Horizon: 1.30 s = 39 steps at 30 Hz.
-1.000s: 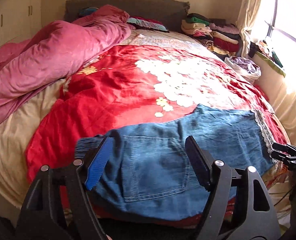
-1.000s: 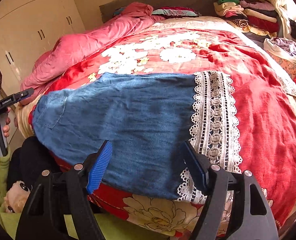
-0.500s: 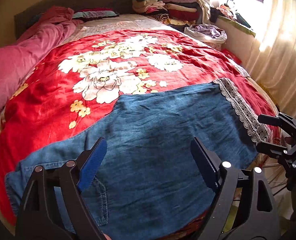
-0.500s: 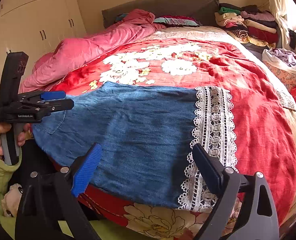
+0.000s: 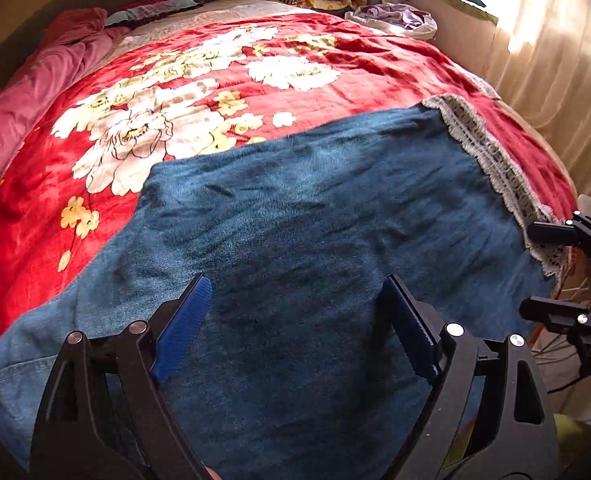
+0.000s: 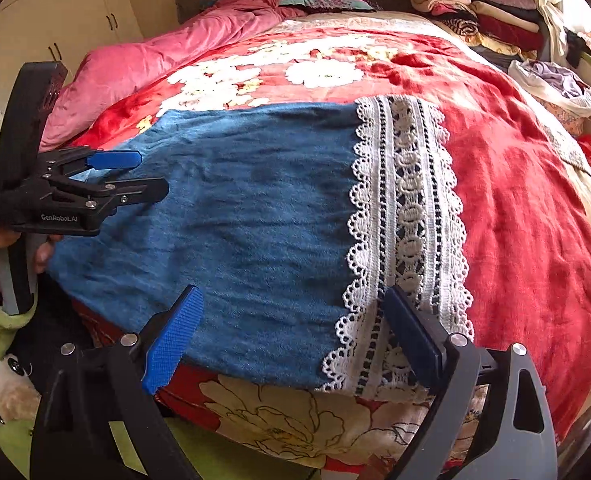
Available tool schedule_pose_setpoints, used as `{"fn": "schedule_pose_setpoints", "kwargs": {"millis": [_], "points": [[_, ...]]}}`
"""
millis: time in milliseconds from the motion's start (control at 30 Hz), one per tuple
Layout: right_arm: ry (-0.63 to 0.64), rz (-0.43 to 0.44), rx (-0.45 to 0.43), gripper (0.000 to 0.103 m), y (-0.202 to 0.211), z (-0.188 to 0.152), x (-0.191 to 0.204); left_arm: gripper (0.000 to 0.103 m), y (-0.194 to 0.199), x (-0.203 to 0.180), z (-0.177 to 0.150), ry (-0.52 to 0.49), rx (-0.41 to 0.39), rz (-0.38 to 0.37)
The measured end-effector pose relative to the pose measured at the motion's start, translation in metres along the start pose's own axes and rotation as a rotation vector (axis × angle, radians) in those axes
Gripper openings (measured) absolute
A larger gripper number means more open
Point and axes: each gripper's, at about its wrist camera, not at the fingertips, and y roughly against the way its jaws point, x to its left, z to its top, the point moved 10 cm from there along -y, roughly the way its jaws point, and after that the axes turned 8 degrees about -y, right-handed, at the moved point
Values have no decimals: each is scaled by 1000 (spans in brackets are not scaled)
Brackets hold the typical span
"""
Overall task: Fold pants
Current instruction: 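Move the left tool over the pants toward the lace-trimmed leg, then grasp the lace-trimmed leg edge with both tools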
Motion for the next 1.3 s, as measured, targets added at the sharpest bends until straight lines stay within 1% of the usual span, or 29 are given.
{"fn": "schedule_pose_setpoints", "kwargs": {"millis": [167,267,333,433,600,767,967,1300], "points": [[7,-7,-11,93,-1,-1,2,82,-3,0,-2,-19,-1,13],[-21,21,-48,93,14,5,2,82,6,0,1,-15,-14,8],[-54,45,-79,93,27,11,0,82,18,-2,7,-16,-38,-5],[-71,24,-106,93,41,15,-10,82,33,-3,17,-28,-65,10],[-92,-15,-132,93,54,18,-24,82,45,-10,34,-47,-93,-5],[-107,-32,-143,93,60,17,-35,85,40,-21,52,-77,-96,-19],[-141,-34,-147,93,61,12,-45,86,31,-36,76,-123,-94,-33],[-178,0,-140,93,53,5,-47,87,11,-57,110,-181,-90,-49]]}}
